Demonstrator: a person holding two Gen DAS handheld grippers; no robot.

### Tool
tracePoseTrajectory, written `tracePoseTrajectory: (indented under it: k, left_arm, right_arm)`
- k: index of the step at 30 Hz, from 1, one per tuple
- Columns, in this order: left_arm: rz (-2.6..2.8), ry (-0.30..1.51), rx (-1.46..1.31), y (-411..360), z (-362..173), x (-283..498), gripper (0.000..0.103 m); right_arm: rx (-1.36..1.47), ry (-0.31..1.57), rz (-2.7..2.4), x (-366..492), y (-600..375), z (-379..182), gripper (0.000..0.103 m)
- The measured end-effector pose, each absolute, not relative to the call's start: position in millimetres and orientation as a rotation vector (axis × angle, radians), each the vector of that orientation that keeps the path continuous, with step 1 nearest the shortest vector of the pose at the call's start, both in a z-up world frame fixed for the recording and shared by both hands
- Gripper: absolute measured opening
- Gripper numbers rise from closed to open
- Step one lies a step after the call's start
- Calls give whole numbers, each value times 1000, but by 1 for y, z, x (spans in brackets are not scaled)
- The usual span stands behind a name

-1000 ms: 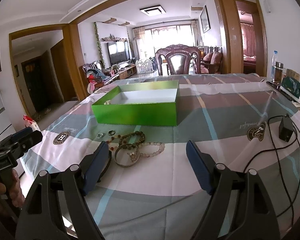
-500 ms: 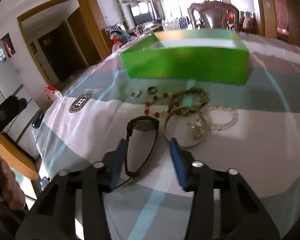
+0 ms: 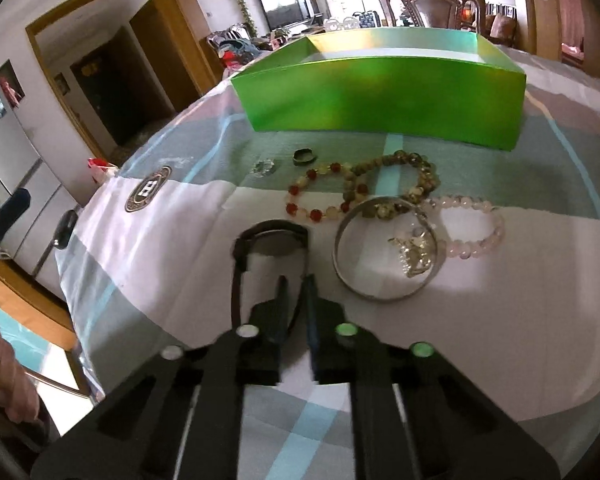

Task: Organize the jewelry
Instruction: 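Close the right gripper on the black-strap watch and lift it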

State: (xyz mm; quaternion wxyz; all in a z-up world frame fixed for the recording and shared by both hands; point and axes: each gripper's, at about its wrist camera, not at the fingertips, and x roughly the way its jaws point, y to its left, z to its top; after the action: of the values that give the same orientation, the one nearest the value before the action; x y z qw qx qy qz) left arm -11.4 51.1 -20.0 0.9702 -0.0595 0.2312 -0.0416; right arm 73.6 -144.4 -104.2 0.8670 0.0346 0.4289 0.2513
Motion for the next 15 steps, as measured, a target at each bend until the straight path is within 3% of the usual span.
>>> tracePoseTrajectory:
  k: [13,15]
  left_arm:
    - [-156,553,-96,34,-28,34,98]
    - [-173,587,-64,24,-31,54,85]
  right_arm:
    - [201,670,524,49,-210,-51,2]
    - [212,654,514,46,-224,-45,2]
